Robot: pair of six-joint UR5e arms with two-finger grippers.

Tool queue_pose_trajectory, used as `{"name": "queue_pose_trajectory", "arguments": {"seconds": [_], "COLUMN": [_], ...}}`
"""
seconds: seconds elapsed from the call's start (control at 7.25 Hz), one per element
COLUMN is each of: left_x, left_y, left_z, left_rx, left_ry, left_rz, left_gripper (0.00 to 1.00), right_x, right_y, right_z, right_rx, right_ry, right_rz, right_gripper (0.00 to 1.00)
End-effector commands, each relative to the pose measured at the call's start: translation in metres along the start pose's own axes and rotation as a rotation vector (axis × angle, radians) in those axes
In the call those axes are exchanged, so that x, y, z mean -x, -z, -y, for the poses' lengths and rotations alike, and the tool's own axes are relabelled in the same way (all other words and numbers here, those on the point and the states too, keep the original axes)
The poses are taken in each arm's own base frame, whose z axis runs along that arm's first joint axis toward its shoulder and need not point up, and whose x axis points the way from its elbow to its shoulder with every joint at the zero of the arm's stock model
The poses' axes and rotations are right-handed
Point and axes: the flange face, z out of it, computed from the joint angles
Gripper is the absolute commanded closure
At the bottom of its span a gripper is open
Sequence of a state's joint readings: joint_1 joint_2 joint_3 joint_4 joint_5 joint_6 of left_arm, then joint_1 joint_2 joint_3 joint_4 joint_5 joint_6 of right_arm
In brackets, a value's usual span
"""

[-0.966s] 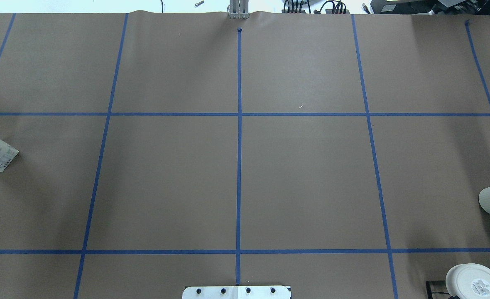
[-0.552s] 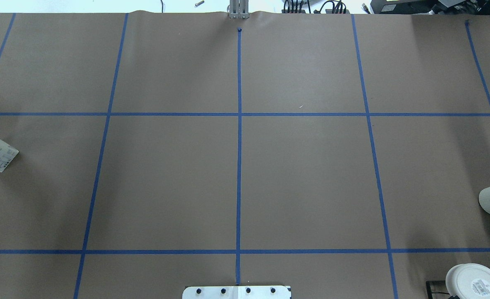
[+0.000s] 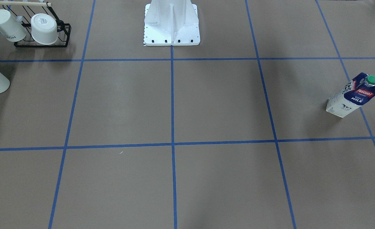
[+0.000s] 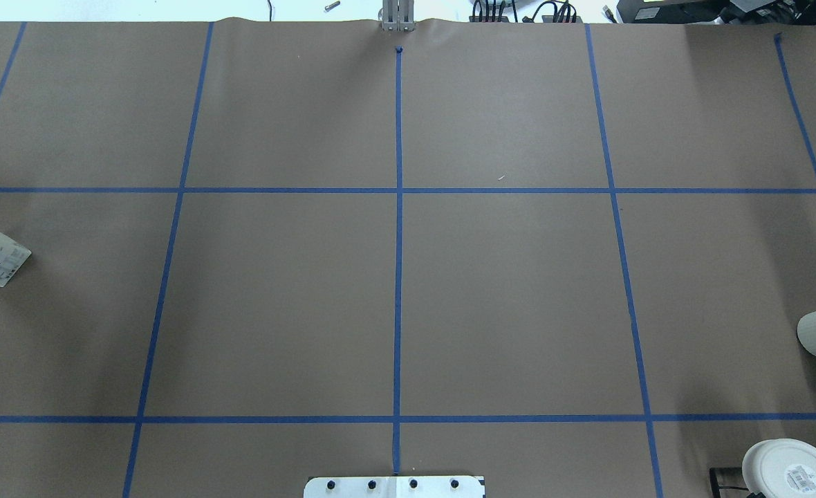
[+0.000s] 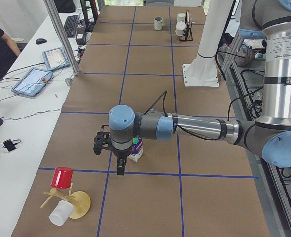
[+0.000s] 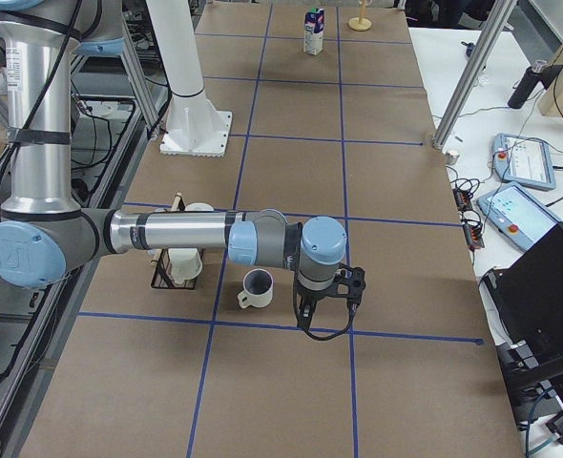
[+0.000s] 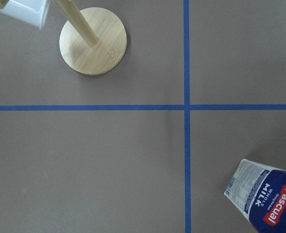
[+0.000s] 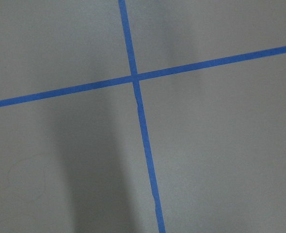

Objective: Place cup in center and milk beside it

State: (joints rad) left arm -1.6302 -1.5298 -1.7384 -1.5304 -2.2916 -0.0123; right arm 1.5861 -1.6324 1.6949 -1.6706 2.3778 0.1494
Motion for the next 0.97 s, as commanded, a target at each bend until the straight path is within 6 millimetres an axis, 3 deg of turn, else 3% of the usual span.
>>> {"name": "queue_pose_trajectory", "arguments": {"seconds": [0.0,0.28,0.41,0.55,0.69,0.83], "left_x": [-0.007,-0.005,0.0,0.002,0.003,0.003], "left_y": [0.005,0.004,-0.001,-0.004,-0.006,-0.006], "left_z": [0.001,-0.001,-0.01,-0.018,-0.02,-0.02], "left_rx": [-0.011,-0.016,-0.036,-0.061,-0.062,-0.063], "left_ry": [-0.001,-0.011,-0.026,-0.043,-0.043,-0.043], "left_rz": [-0.016,-0.007,-0.008,-0.015,-0.017,-0.018], "left_gripper": [0.02,0.02,0.02,0.02,0.02,0.02], "right_x": [0.003,0.01,0.012,0.028,0.04,0.048], "right_y": [-0.003,-0.001,-0.019,-0.05,-0.064,-0.062], "right_z": [0.001,-0.025,-0.04,-0.056,-0.064,-0.07], "right_rx": [0.007,-0.06,-0.075,-0.032,-0.007,0.008], "right_ry": [0.017,0.158,0.263,0.354,0.394,0.404], "right_rz": [0.011,0.009,0.02,0.022,0.032,0.092], "right_gripper": [0.0,0.0,0.0,0.0,0.0,0.0]}}
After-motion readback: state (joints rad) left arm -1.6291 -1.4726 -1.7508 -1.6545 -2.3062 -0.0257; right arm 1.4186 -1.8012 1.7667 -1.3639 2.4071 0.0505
